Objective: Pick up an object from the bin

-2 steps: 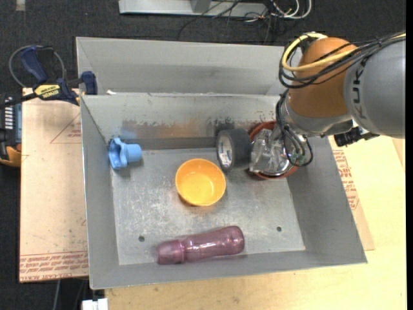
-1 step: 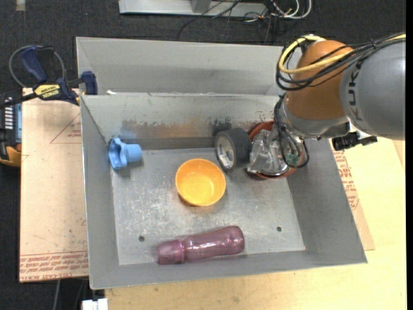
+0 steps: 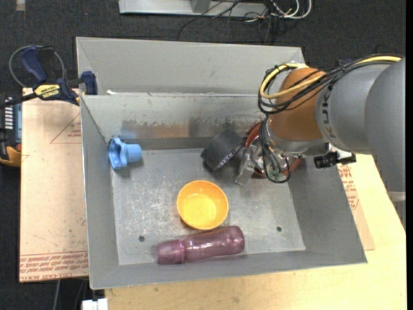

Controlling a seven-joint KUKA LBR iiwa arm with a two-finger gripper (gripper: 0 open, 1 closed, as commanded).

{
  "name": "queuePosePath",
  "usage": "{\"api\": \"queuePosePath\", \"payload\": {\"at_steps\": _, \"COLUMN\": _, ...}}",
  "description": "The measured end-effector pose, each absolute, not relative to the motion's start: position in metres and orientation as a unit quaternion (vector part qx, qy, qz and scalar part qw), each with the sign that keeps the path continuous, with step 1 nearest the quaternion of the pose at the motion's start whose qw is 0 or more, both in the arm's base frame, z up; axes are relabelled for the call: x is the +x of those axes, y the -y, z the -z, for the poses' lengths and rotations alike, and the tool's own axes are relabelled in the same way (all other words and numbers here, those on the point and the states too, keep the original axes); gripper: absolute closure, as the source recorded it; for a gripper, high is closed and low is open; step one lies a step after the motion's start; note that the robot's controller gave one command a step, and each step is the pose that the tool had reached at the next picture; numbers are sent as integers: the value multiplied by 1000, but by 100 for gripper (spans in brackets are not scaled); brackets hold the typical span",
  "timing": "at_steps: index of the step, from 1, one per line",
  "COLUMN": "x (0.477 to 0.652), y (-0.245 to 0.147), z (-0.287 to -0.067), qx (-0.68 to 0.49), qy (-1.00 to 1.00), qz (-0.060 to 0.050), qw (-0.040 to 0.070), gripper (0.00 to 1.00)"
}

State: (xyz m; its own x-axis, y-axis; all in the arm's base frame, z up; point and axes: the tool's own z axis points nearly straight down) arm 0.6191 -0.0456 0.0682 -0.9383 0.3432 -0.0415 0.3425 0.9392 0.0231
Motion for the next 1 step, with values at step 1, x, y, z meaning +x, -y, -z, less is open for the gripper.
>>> {"api": "queuePosePath", "payload": {"at_steps": 1, "x": 632, "y": 25, "z": -71, "qx": 188, "qy": -982, "qz": -9, "qw": 28, "gripper": 100}}
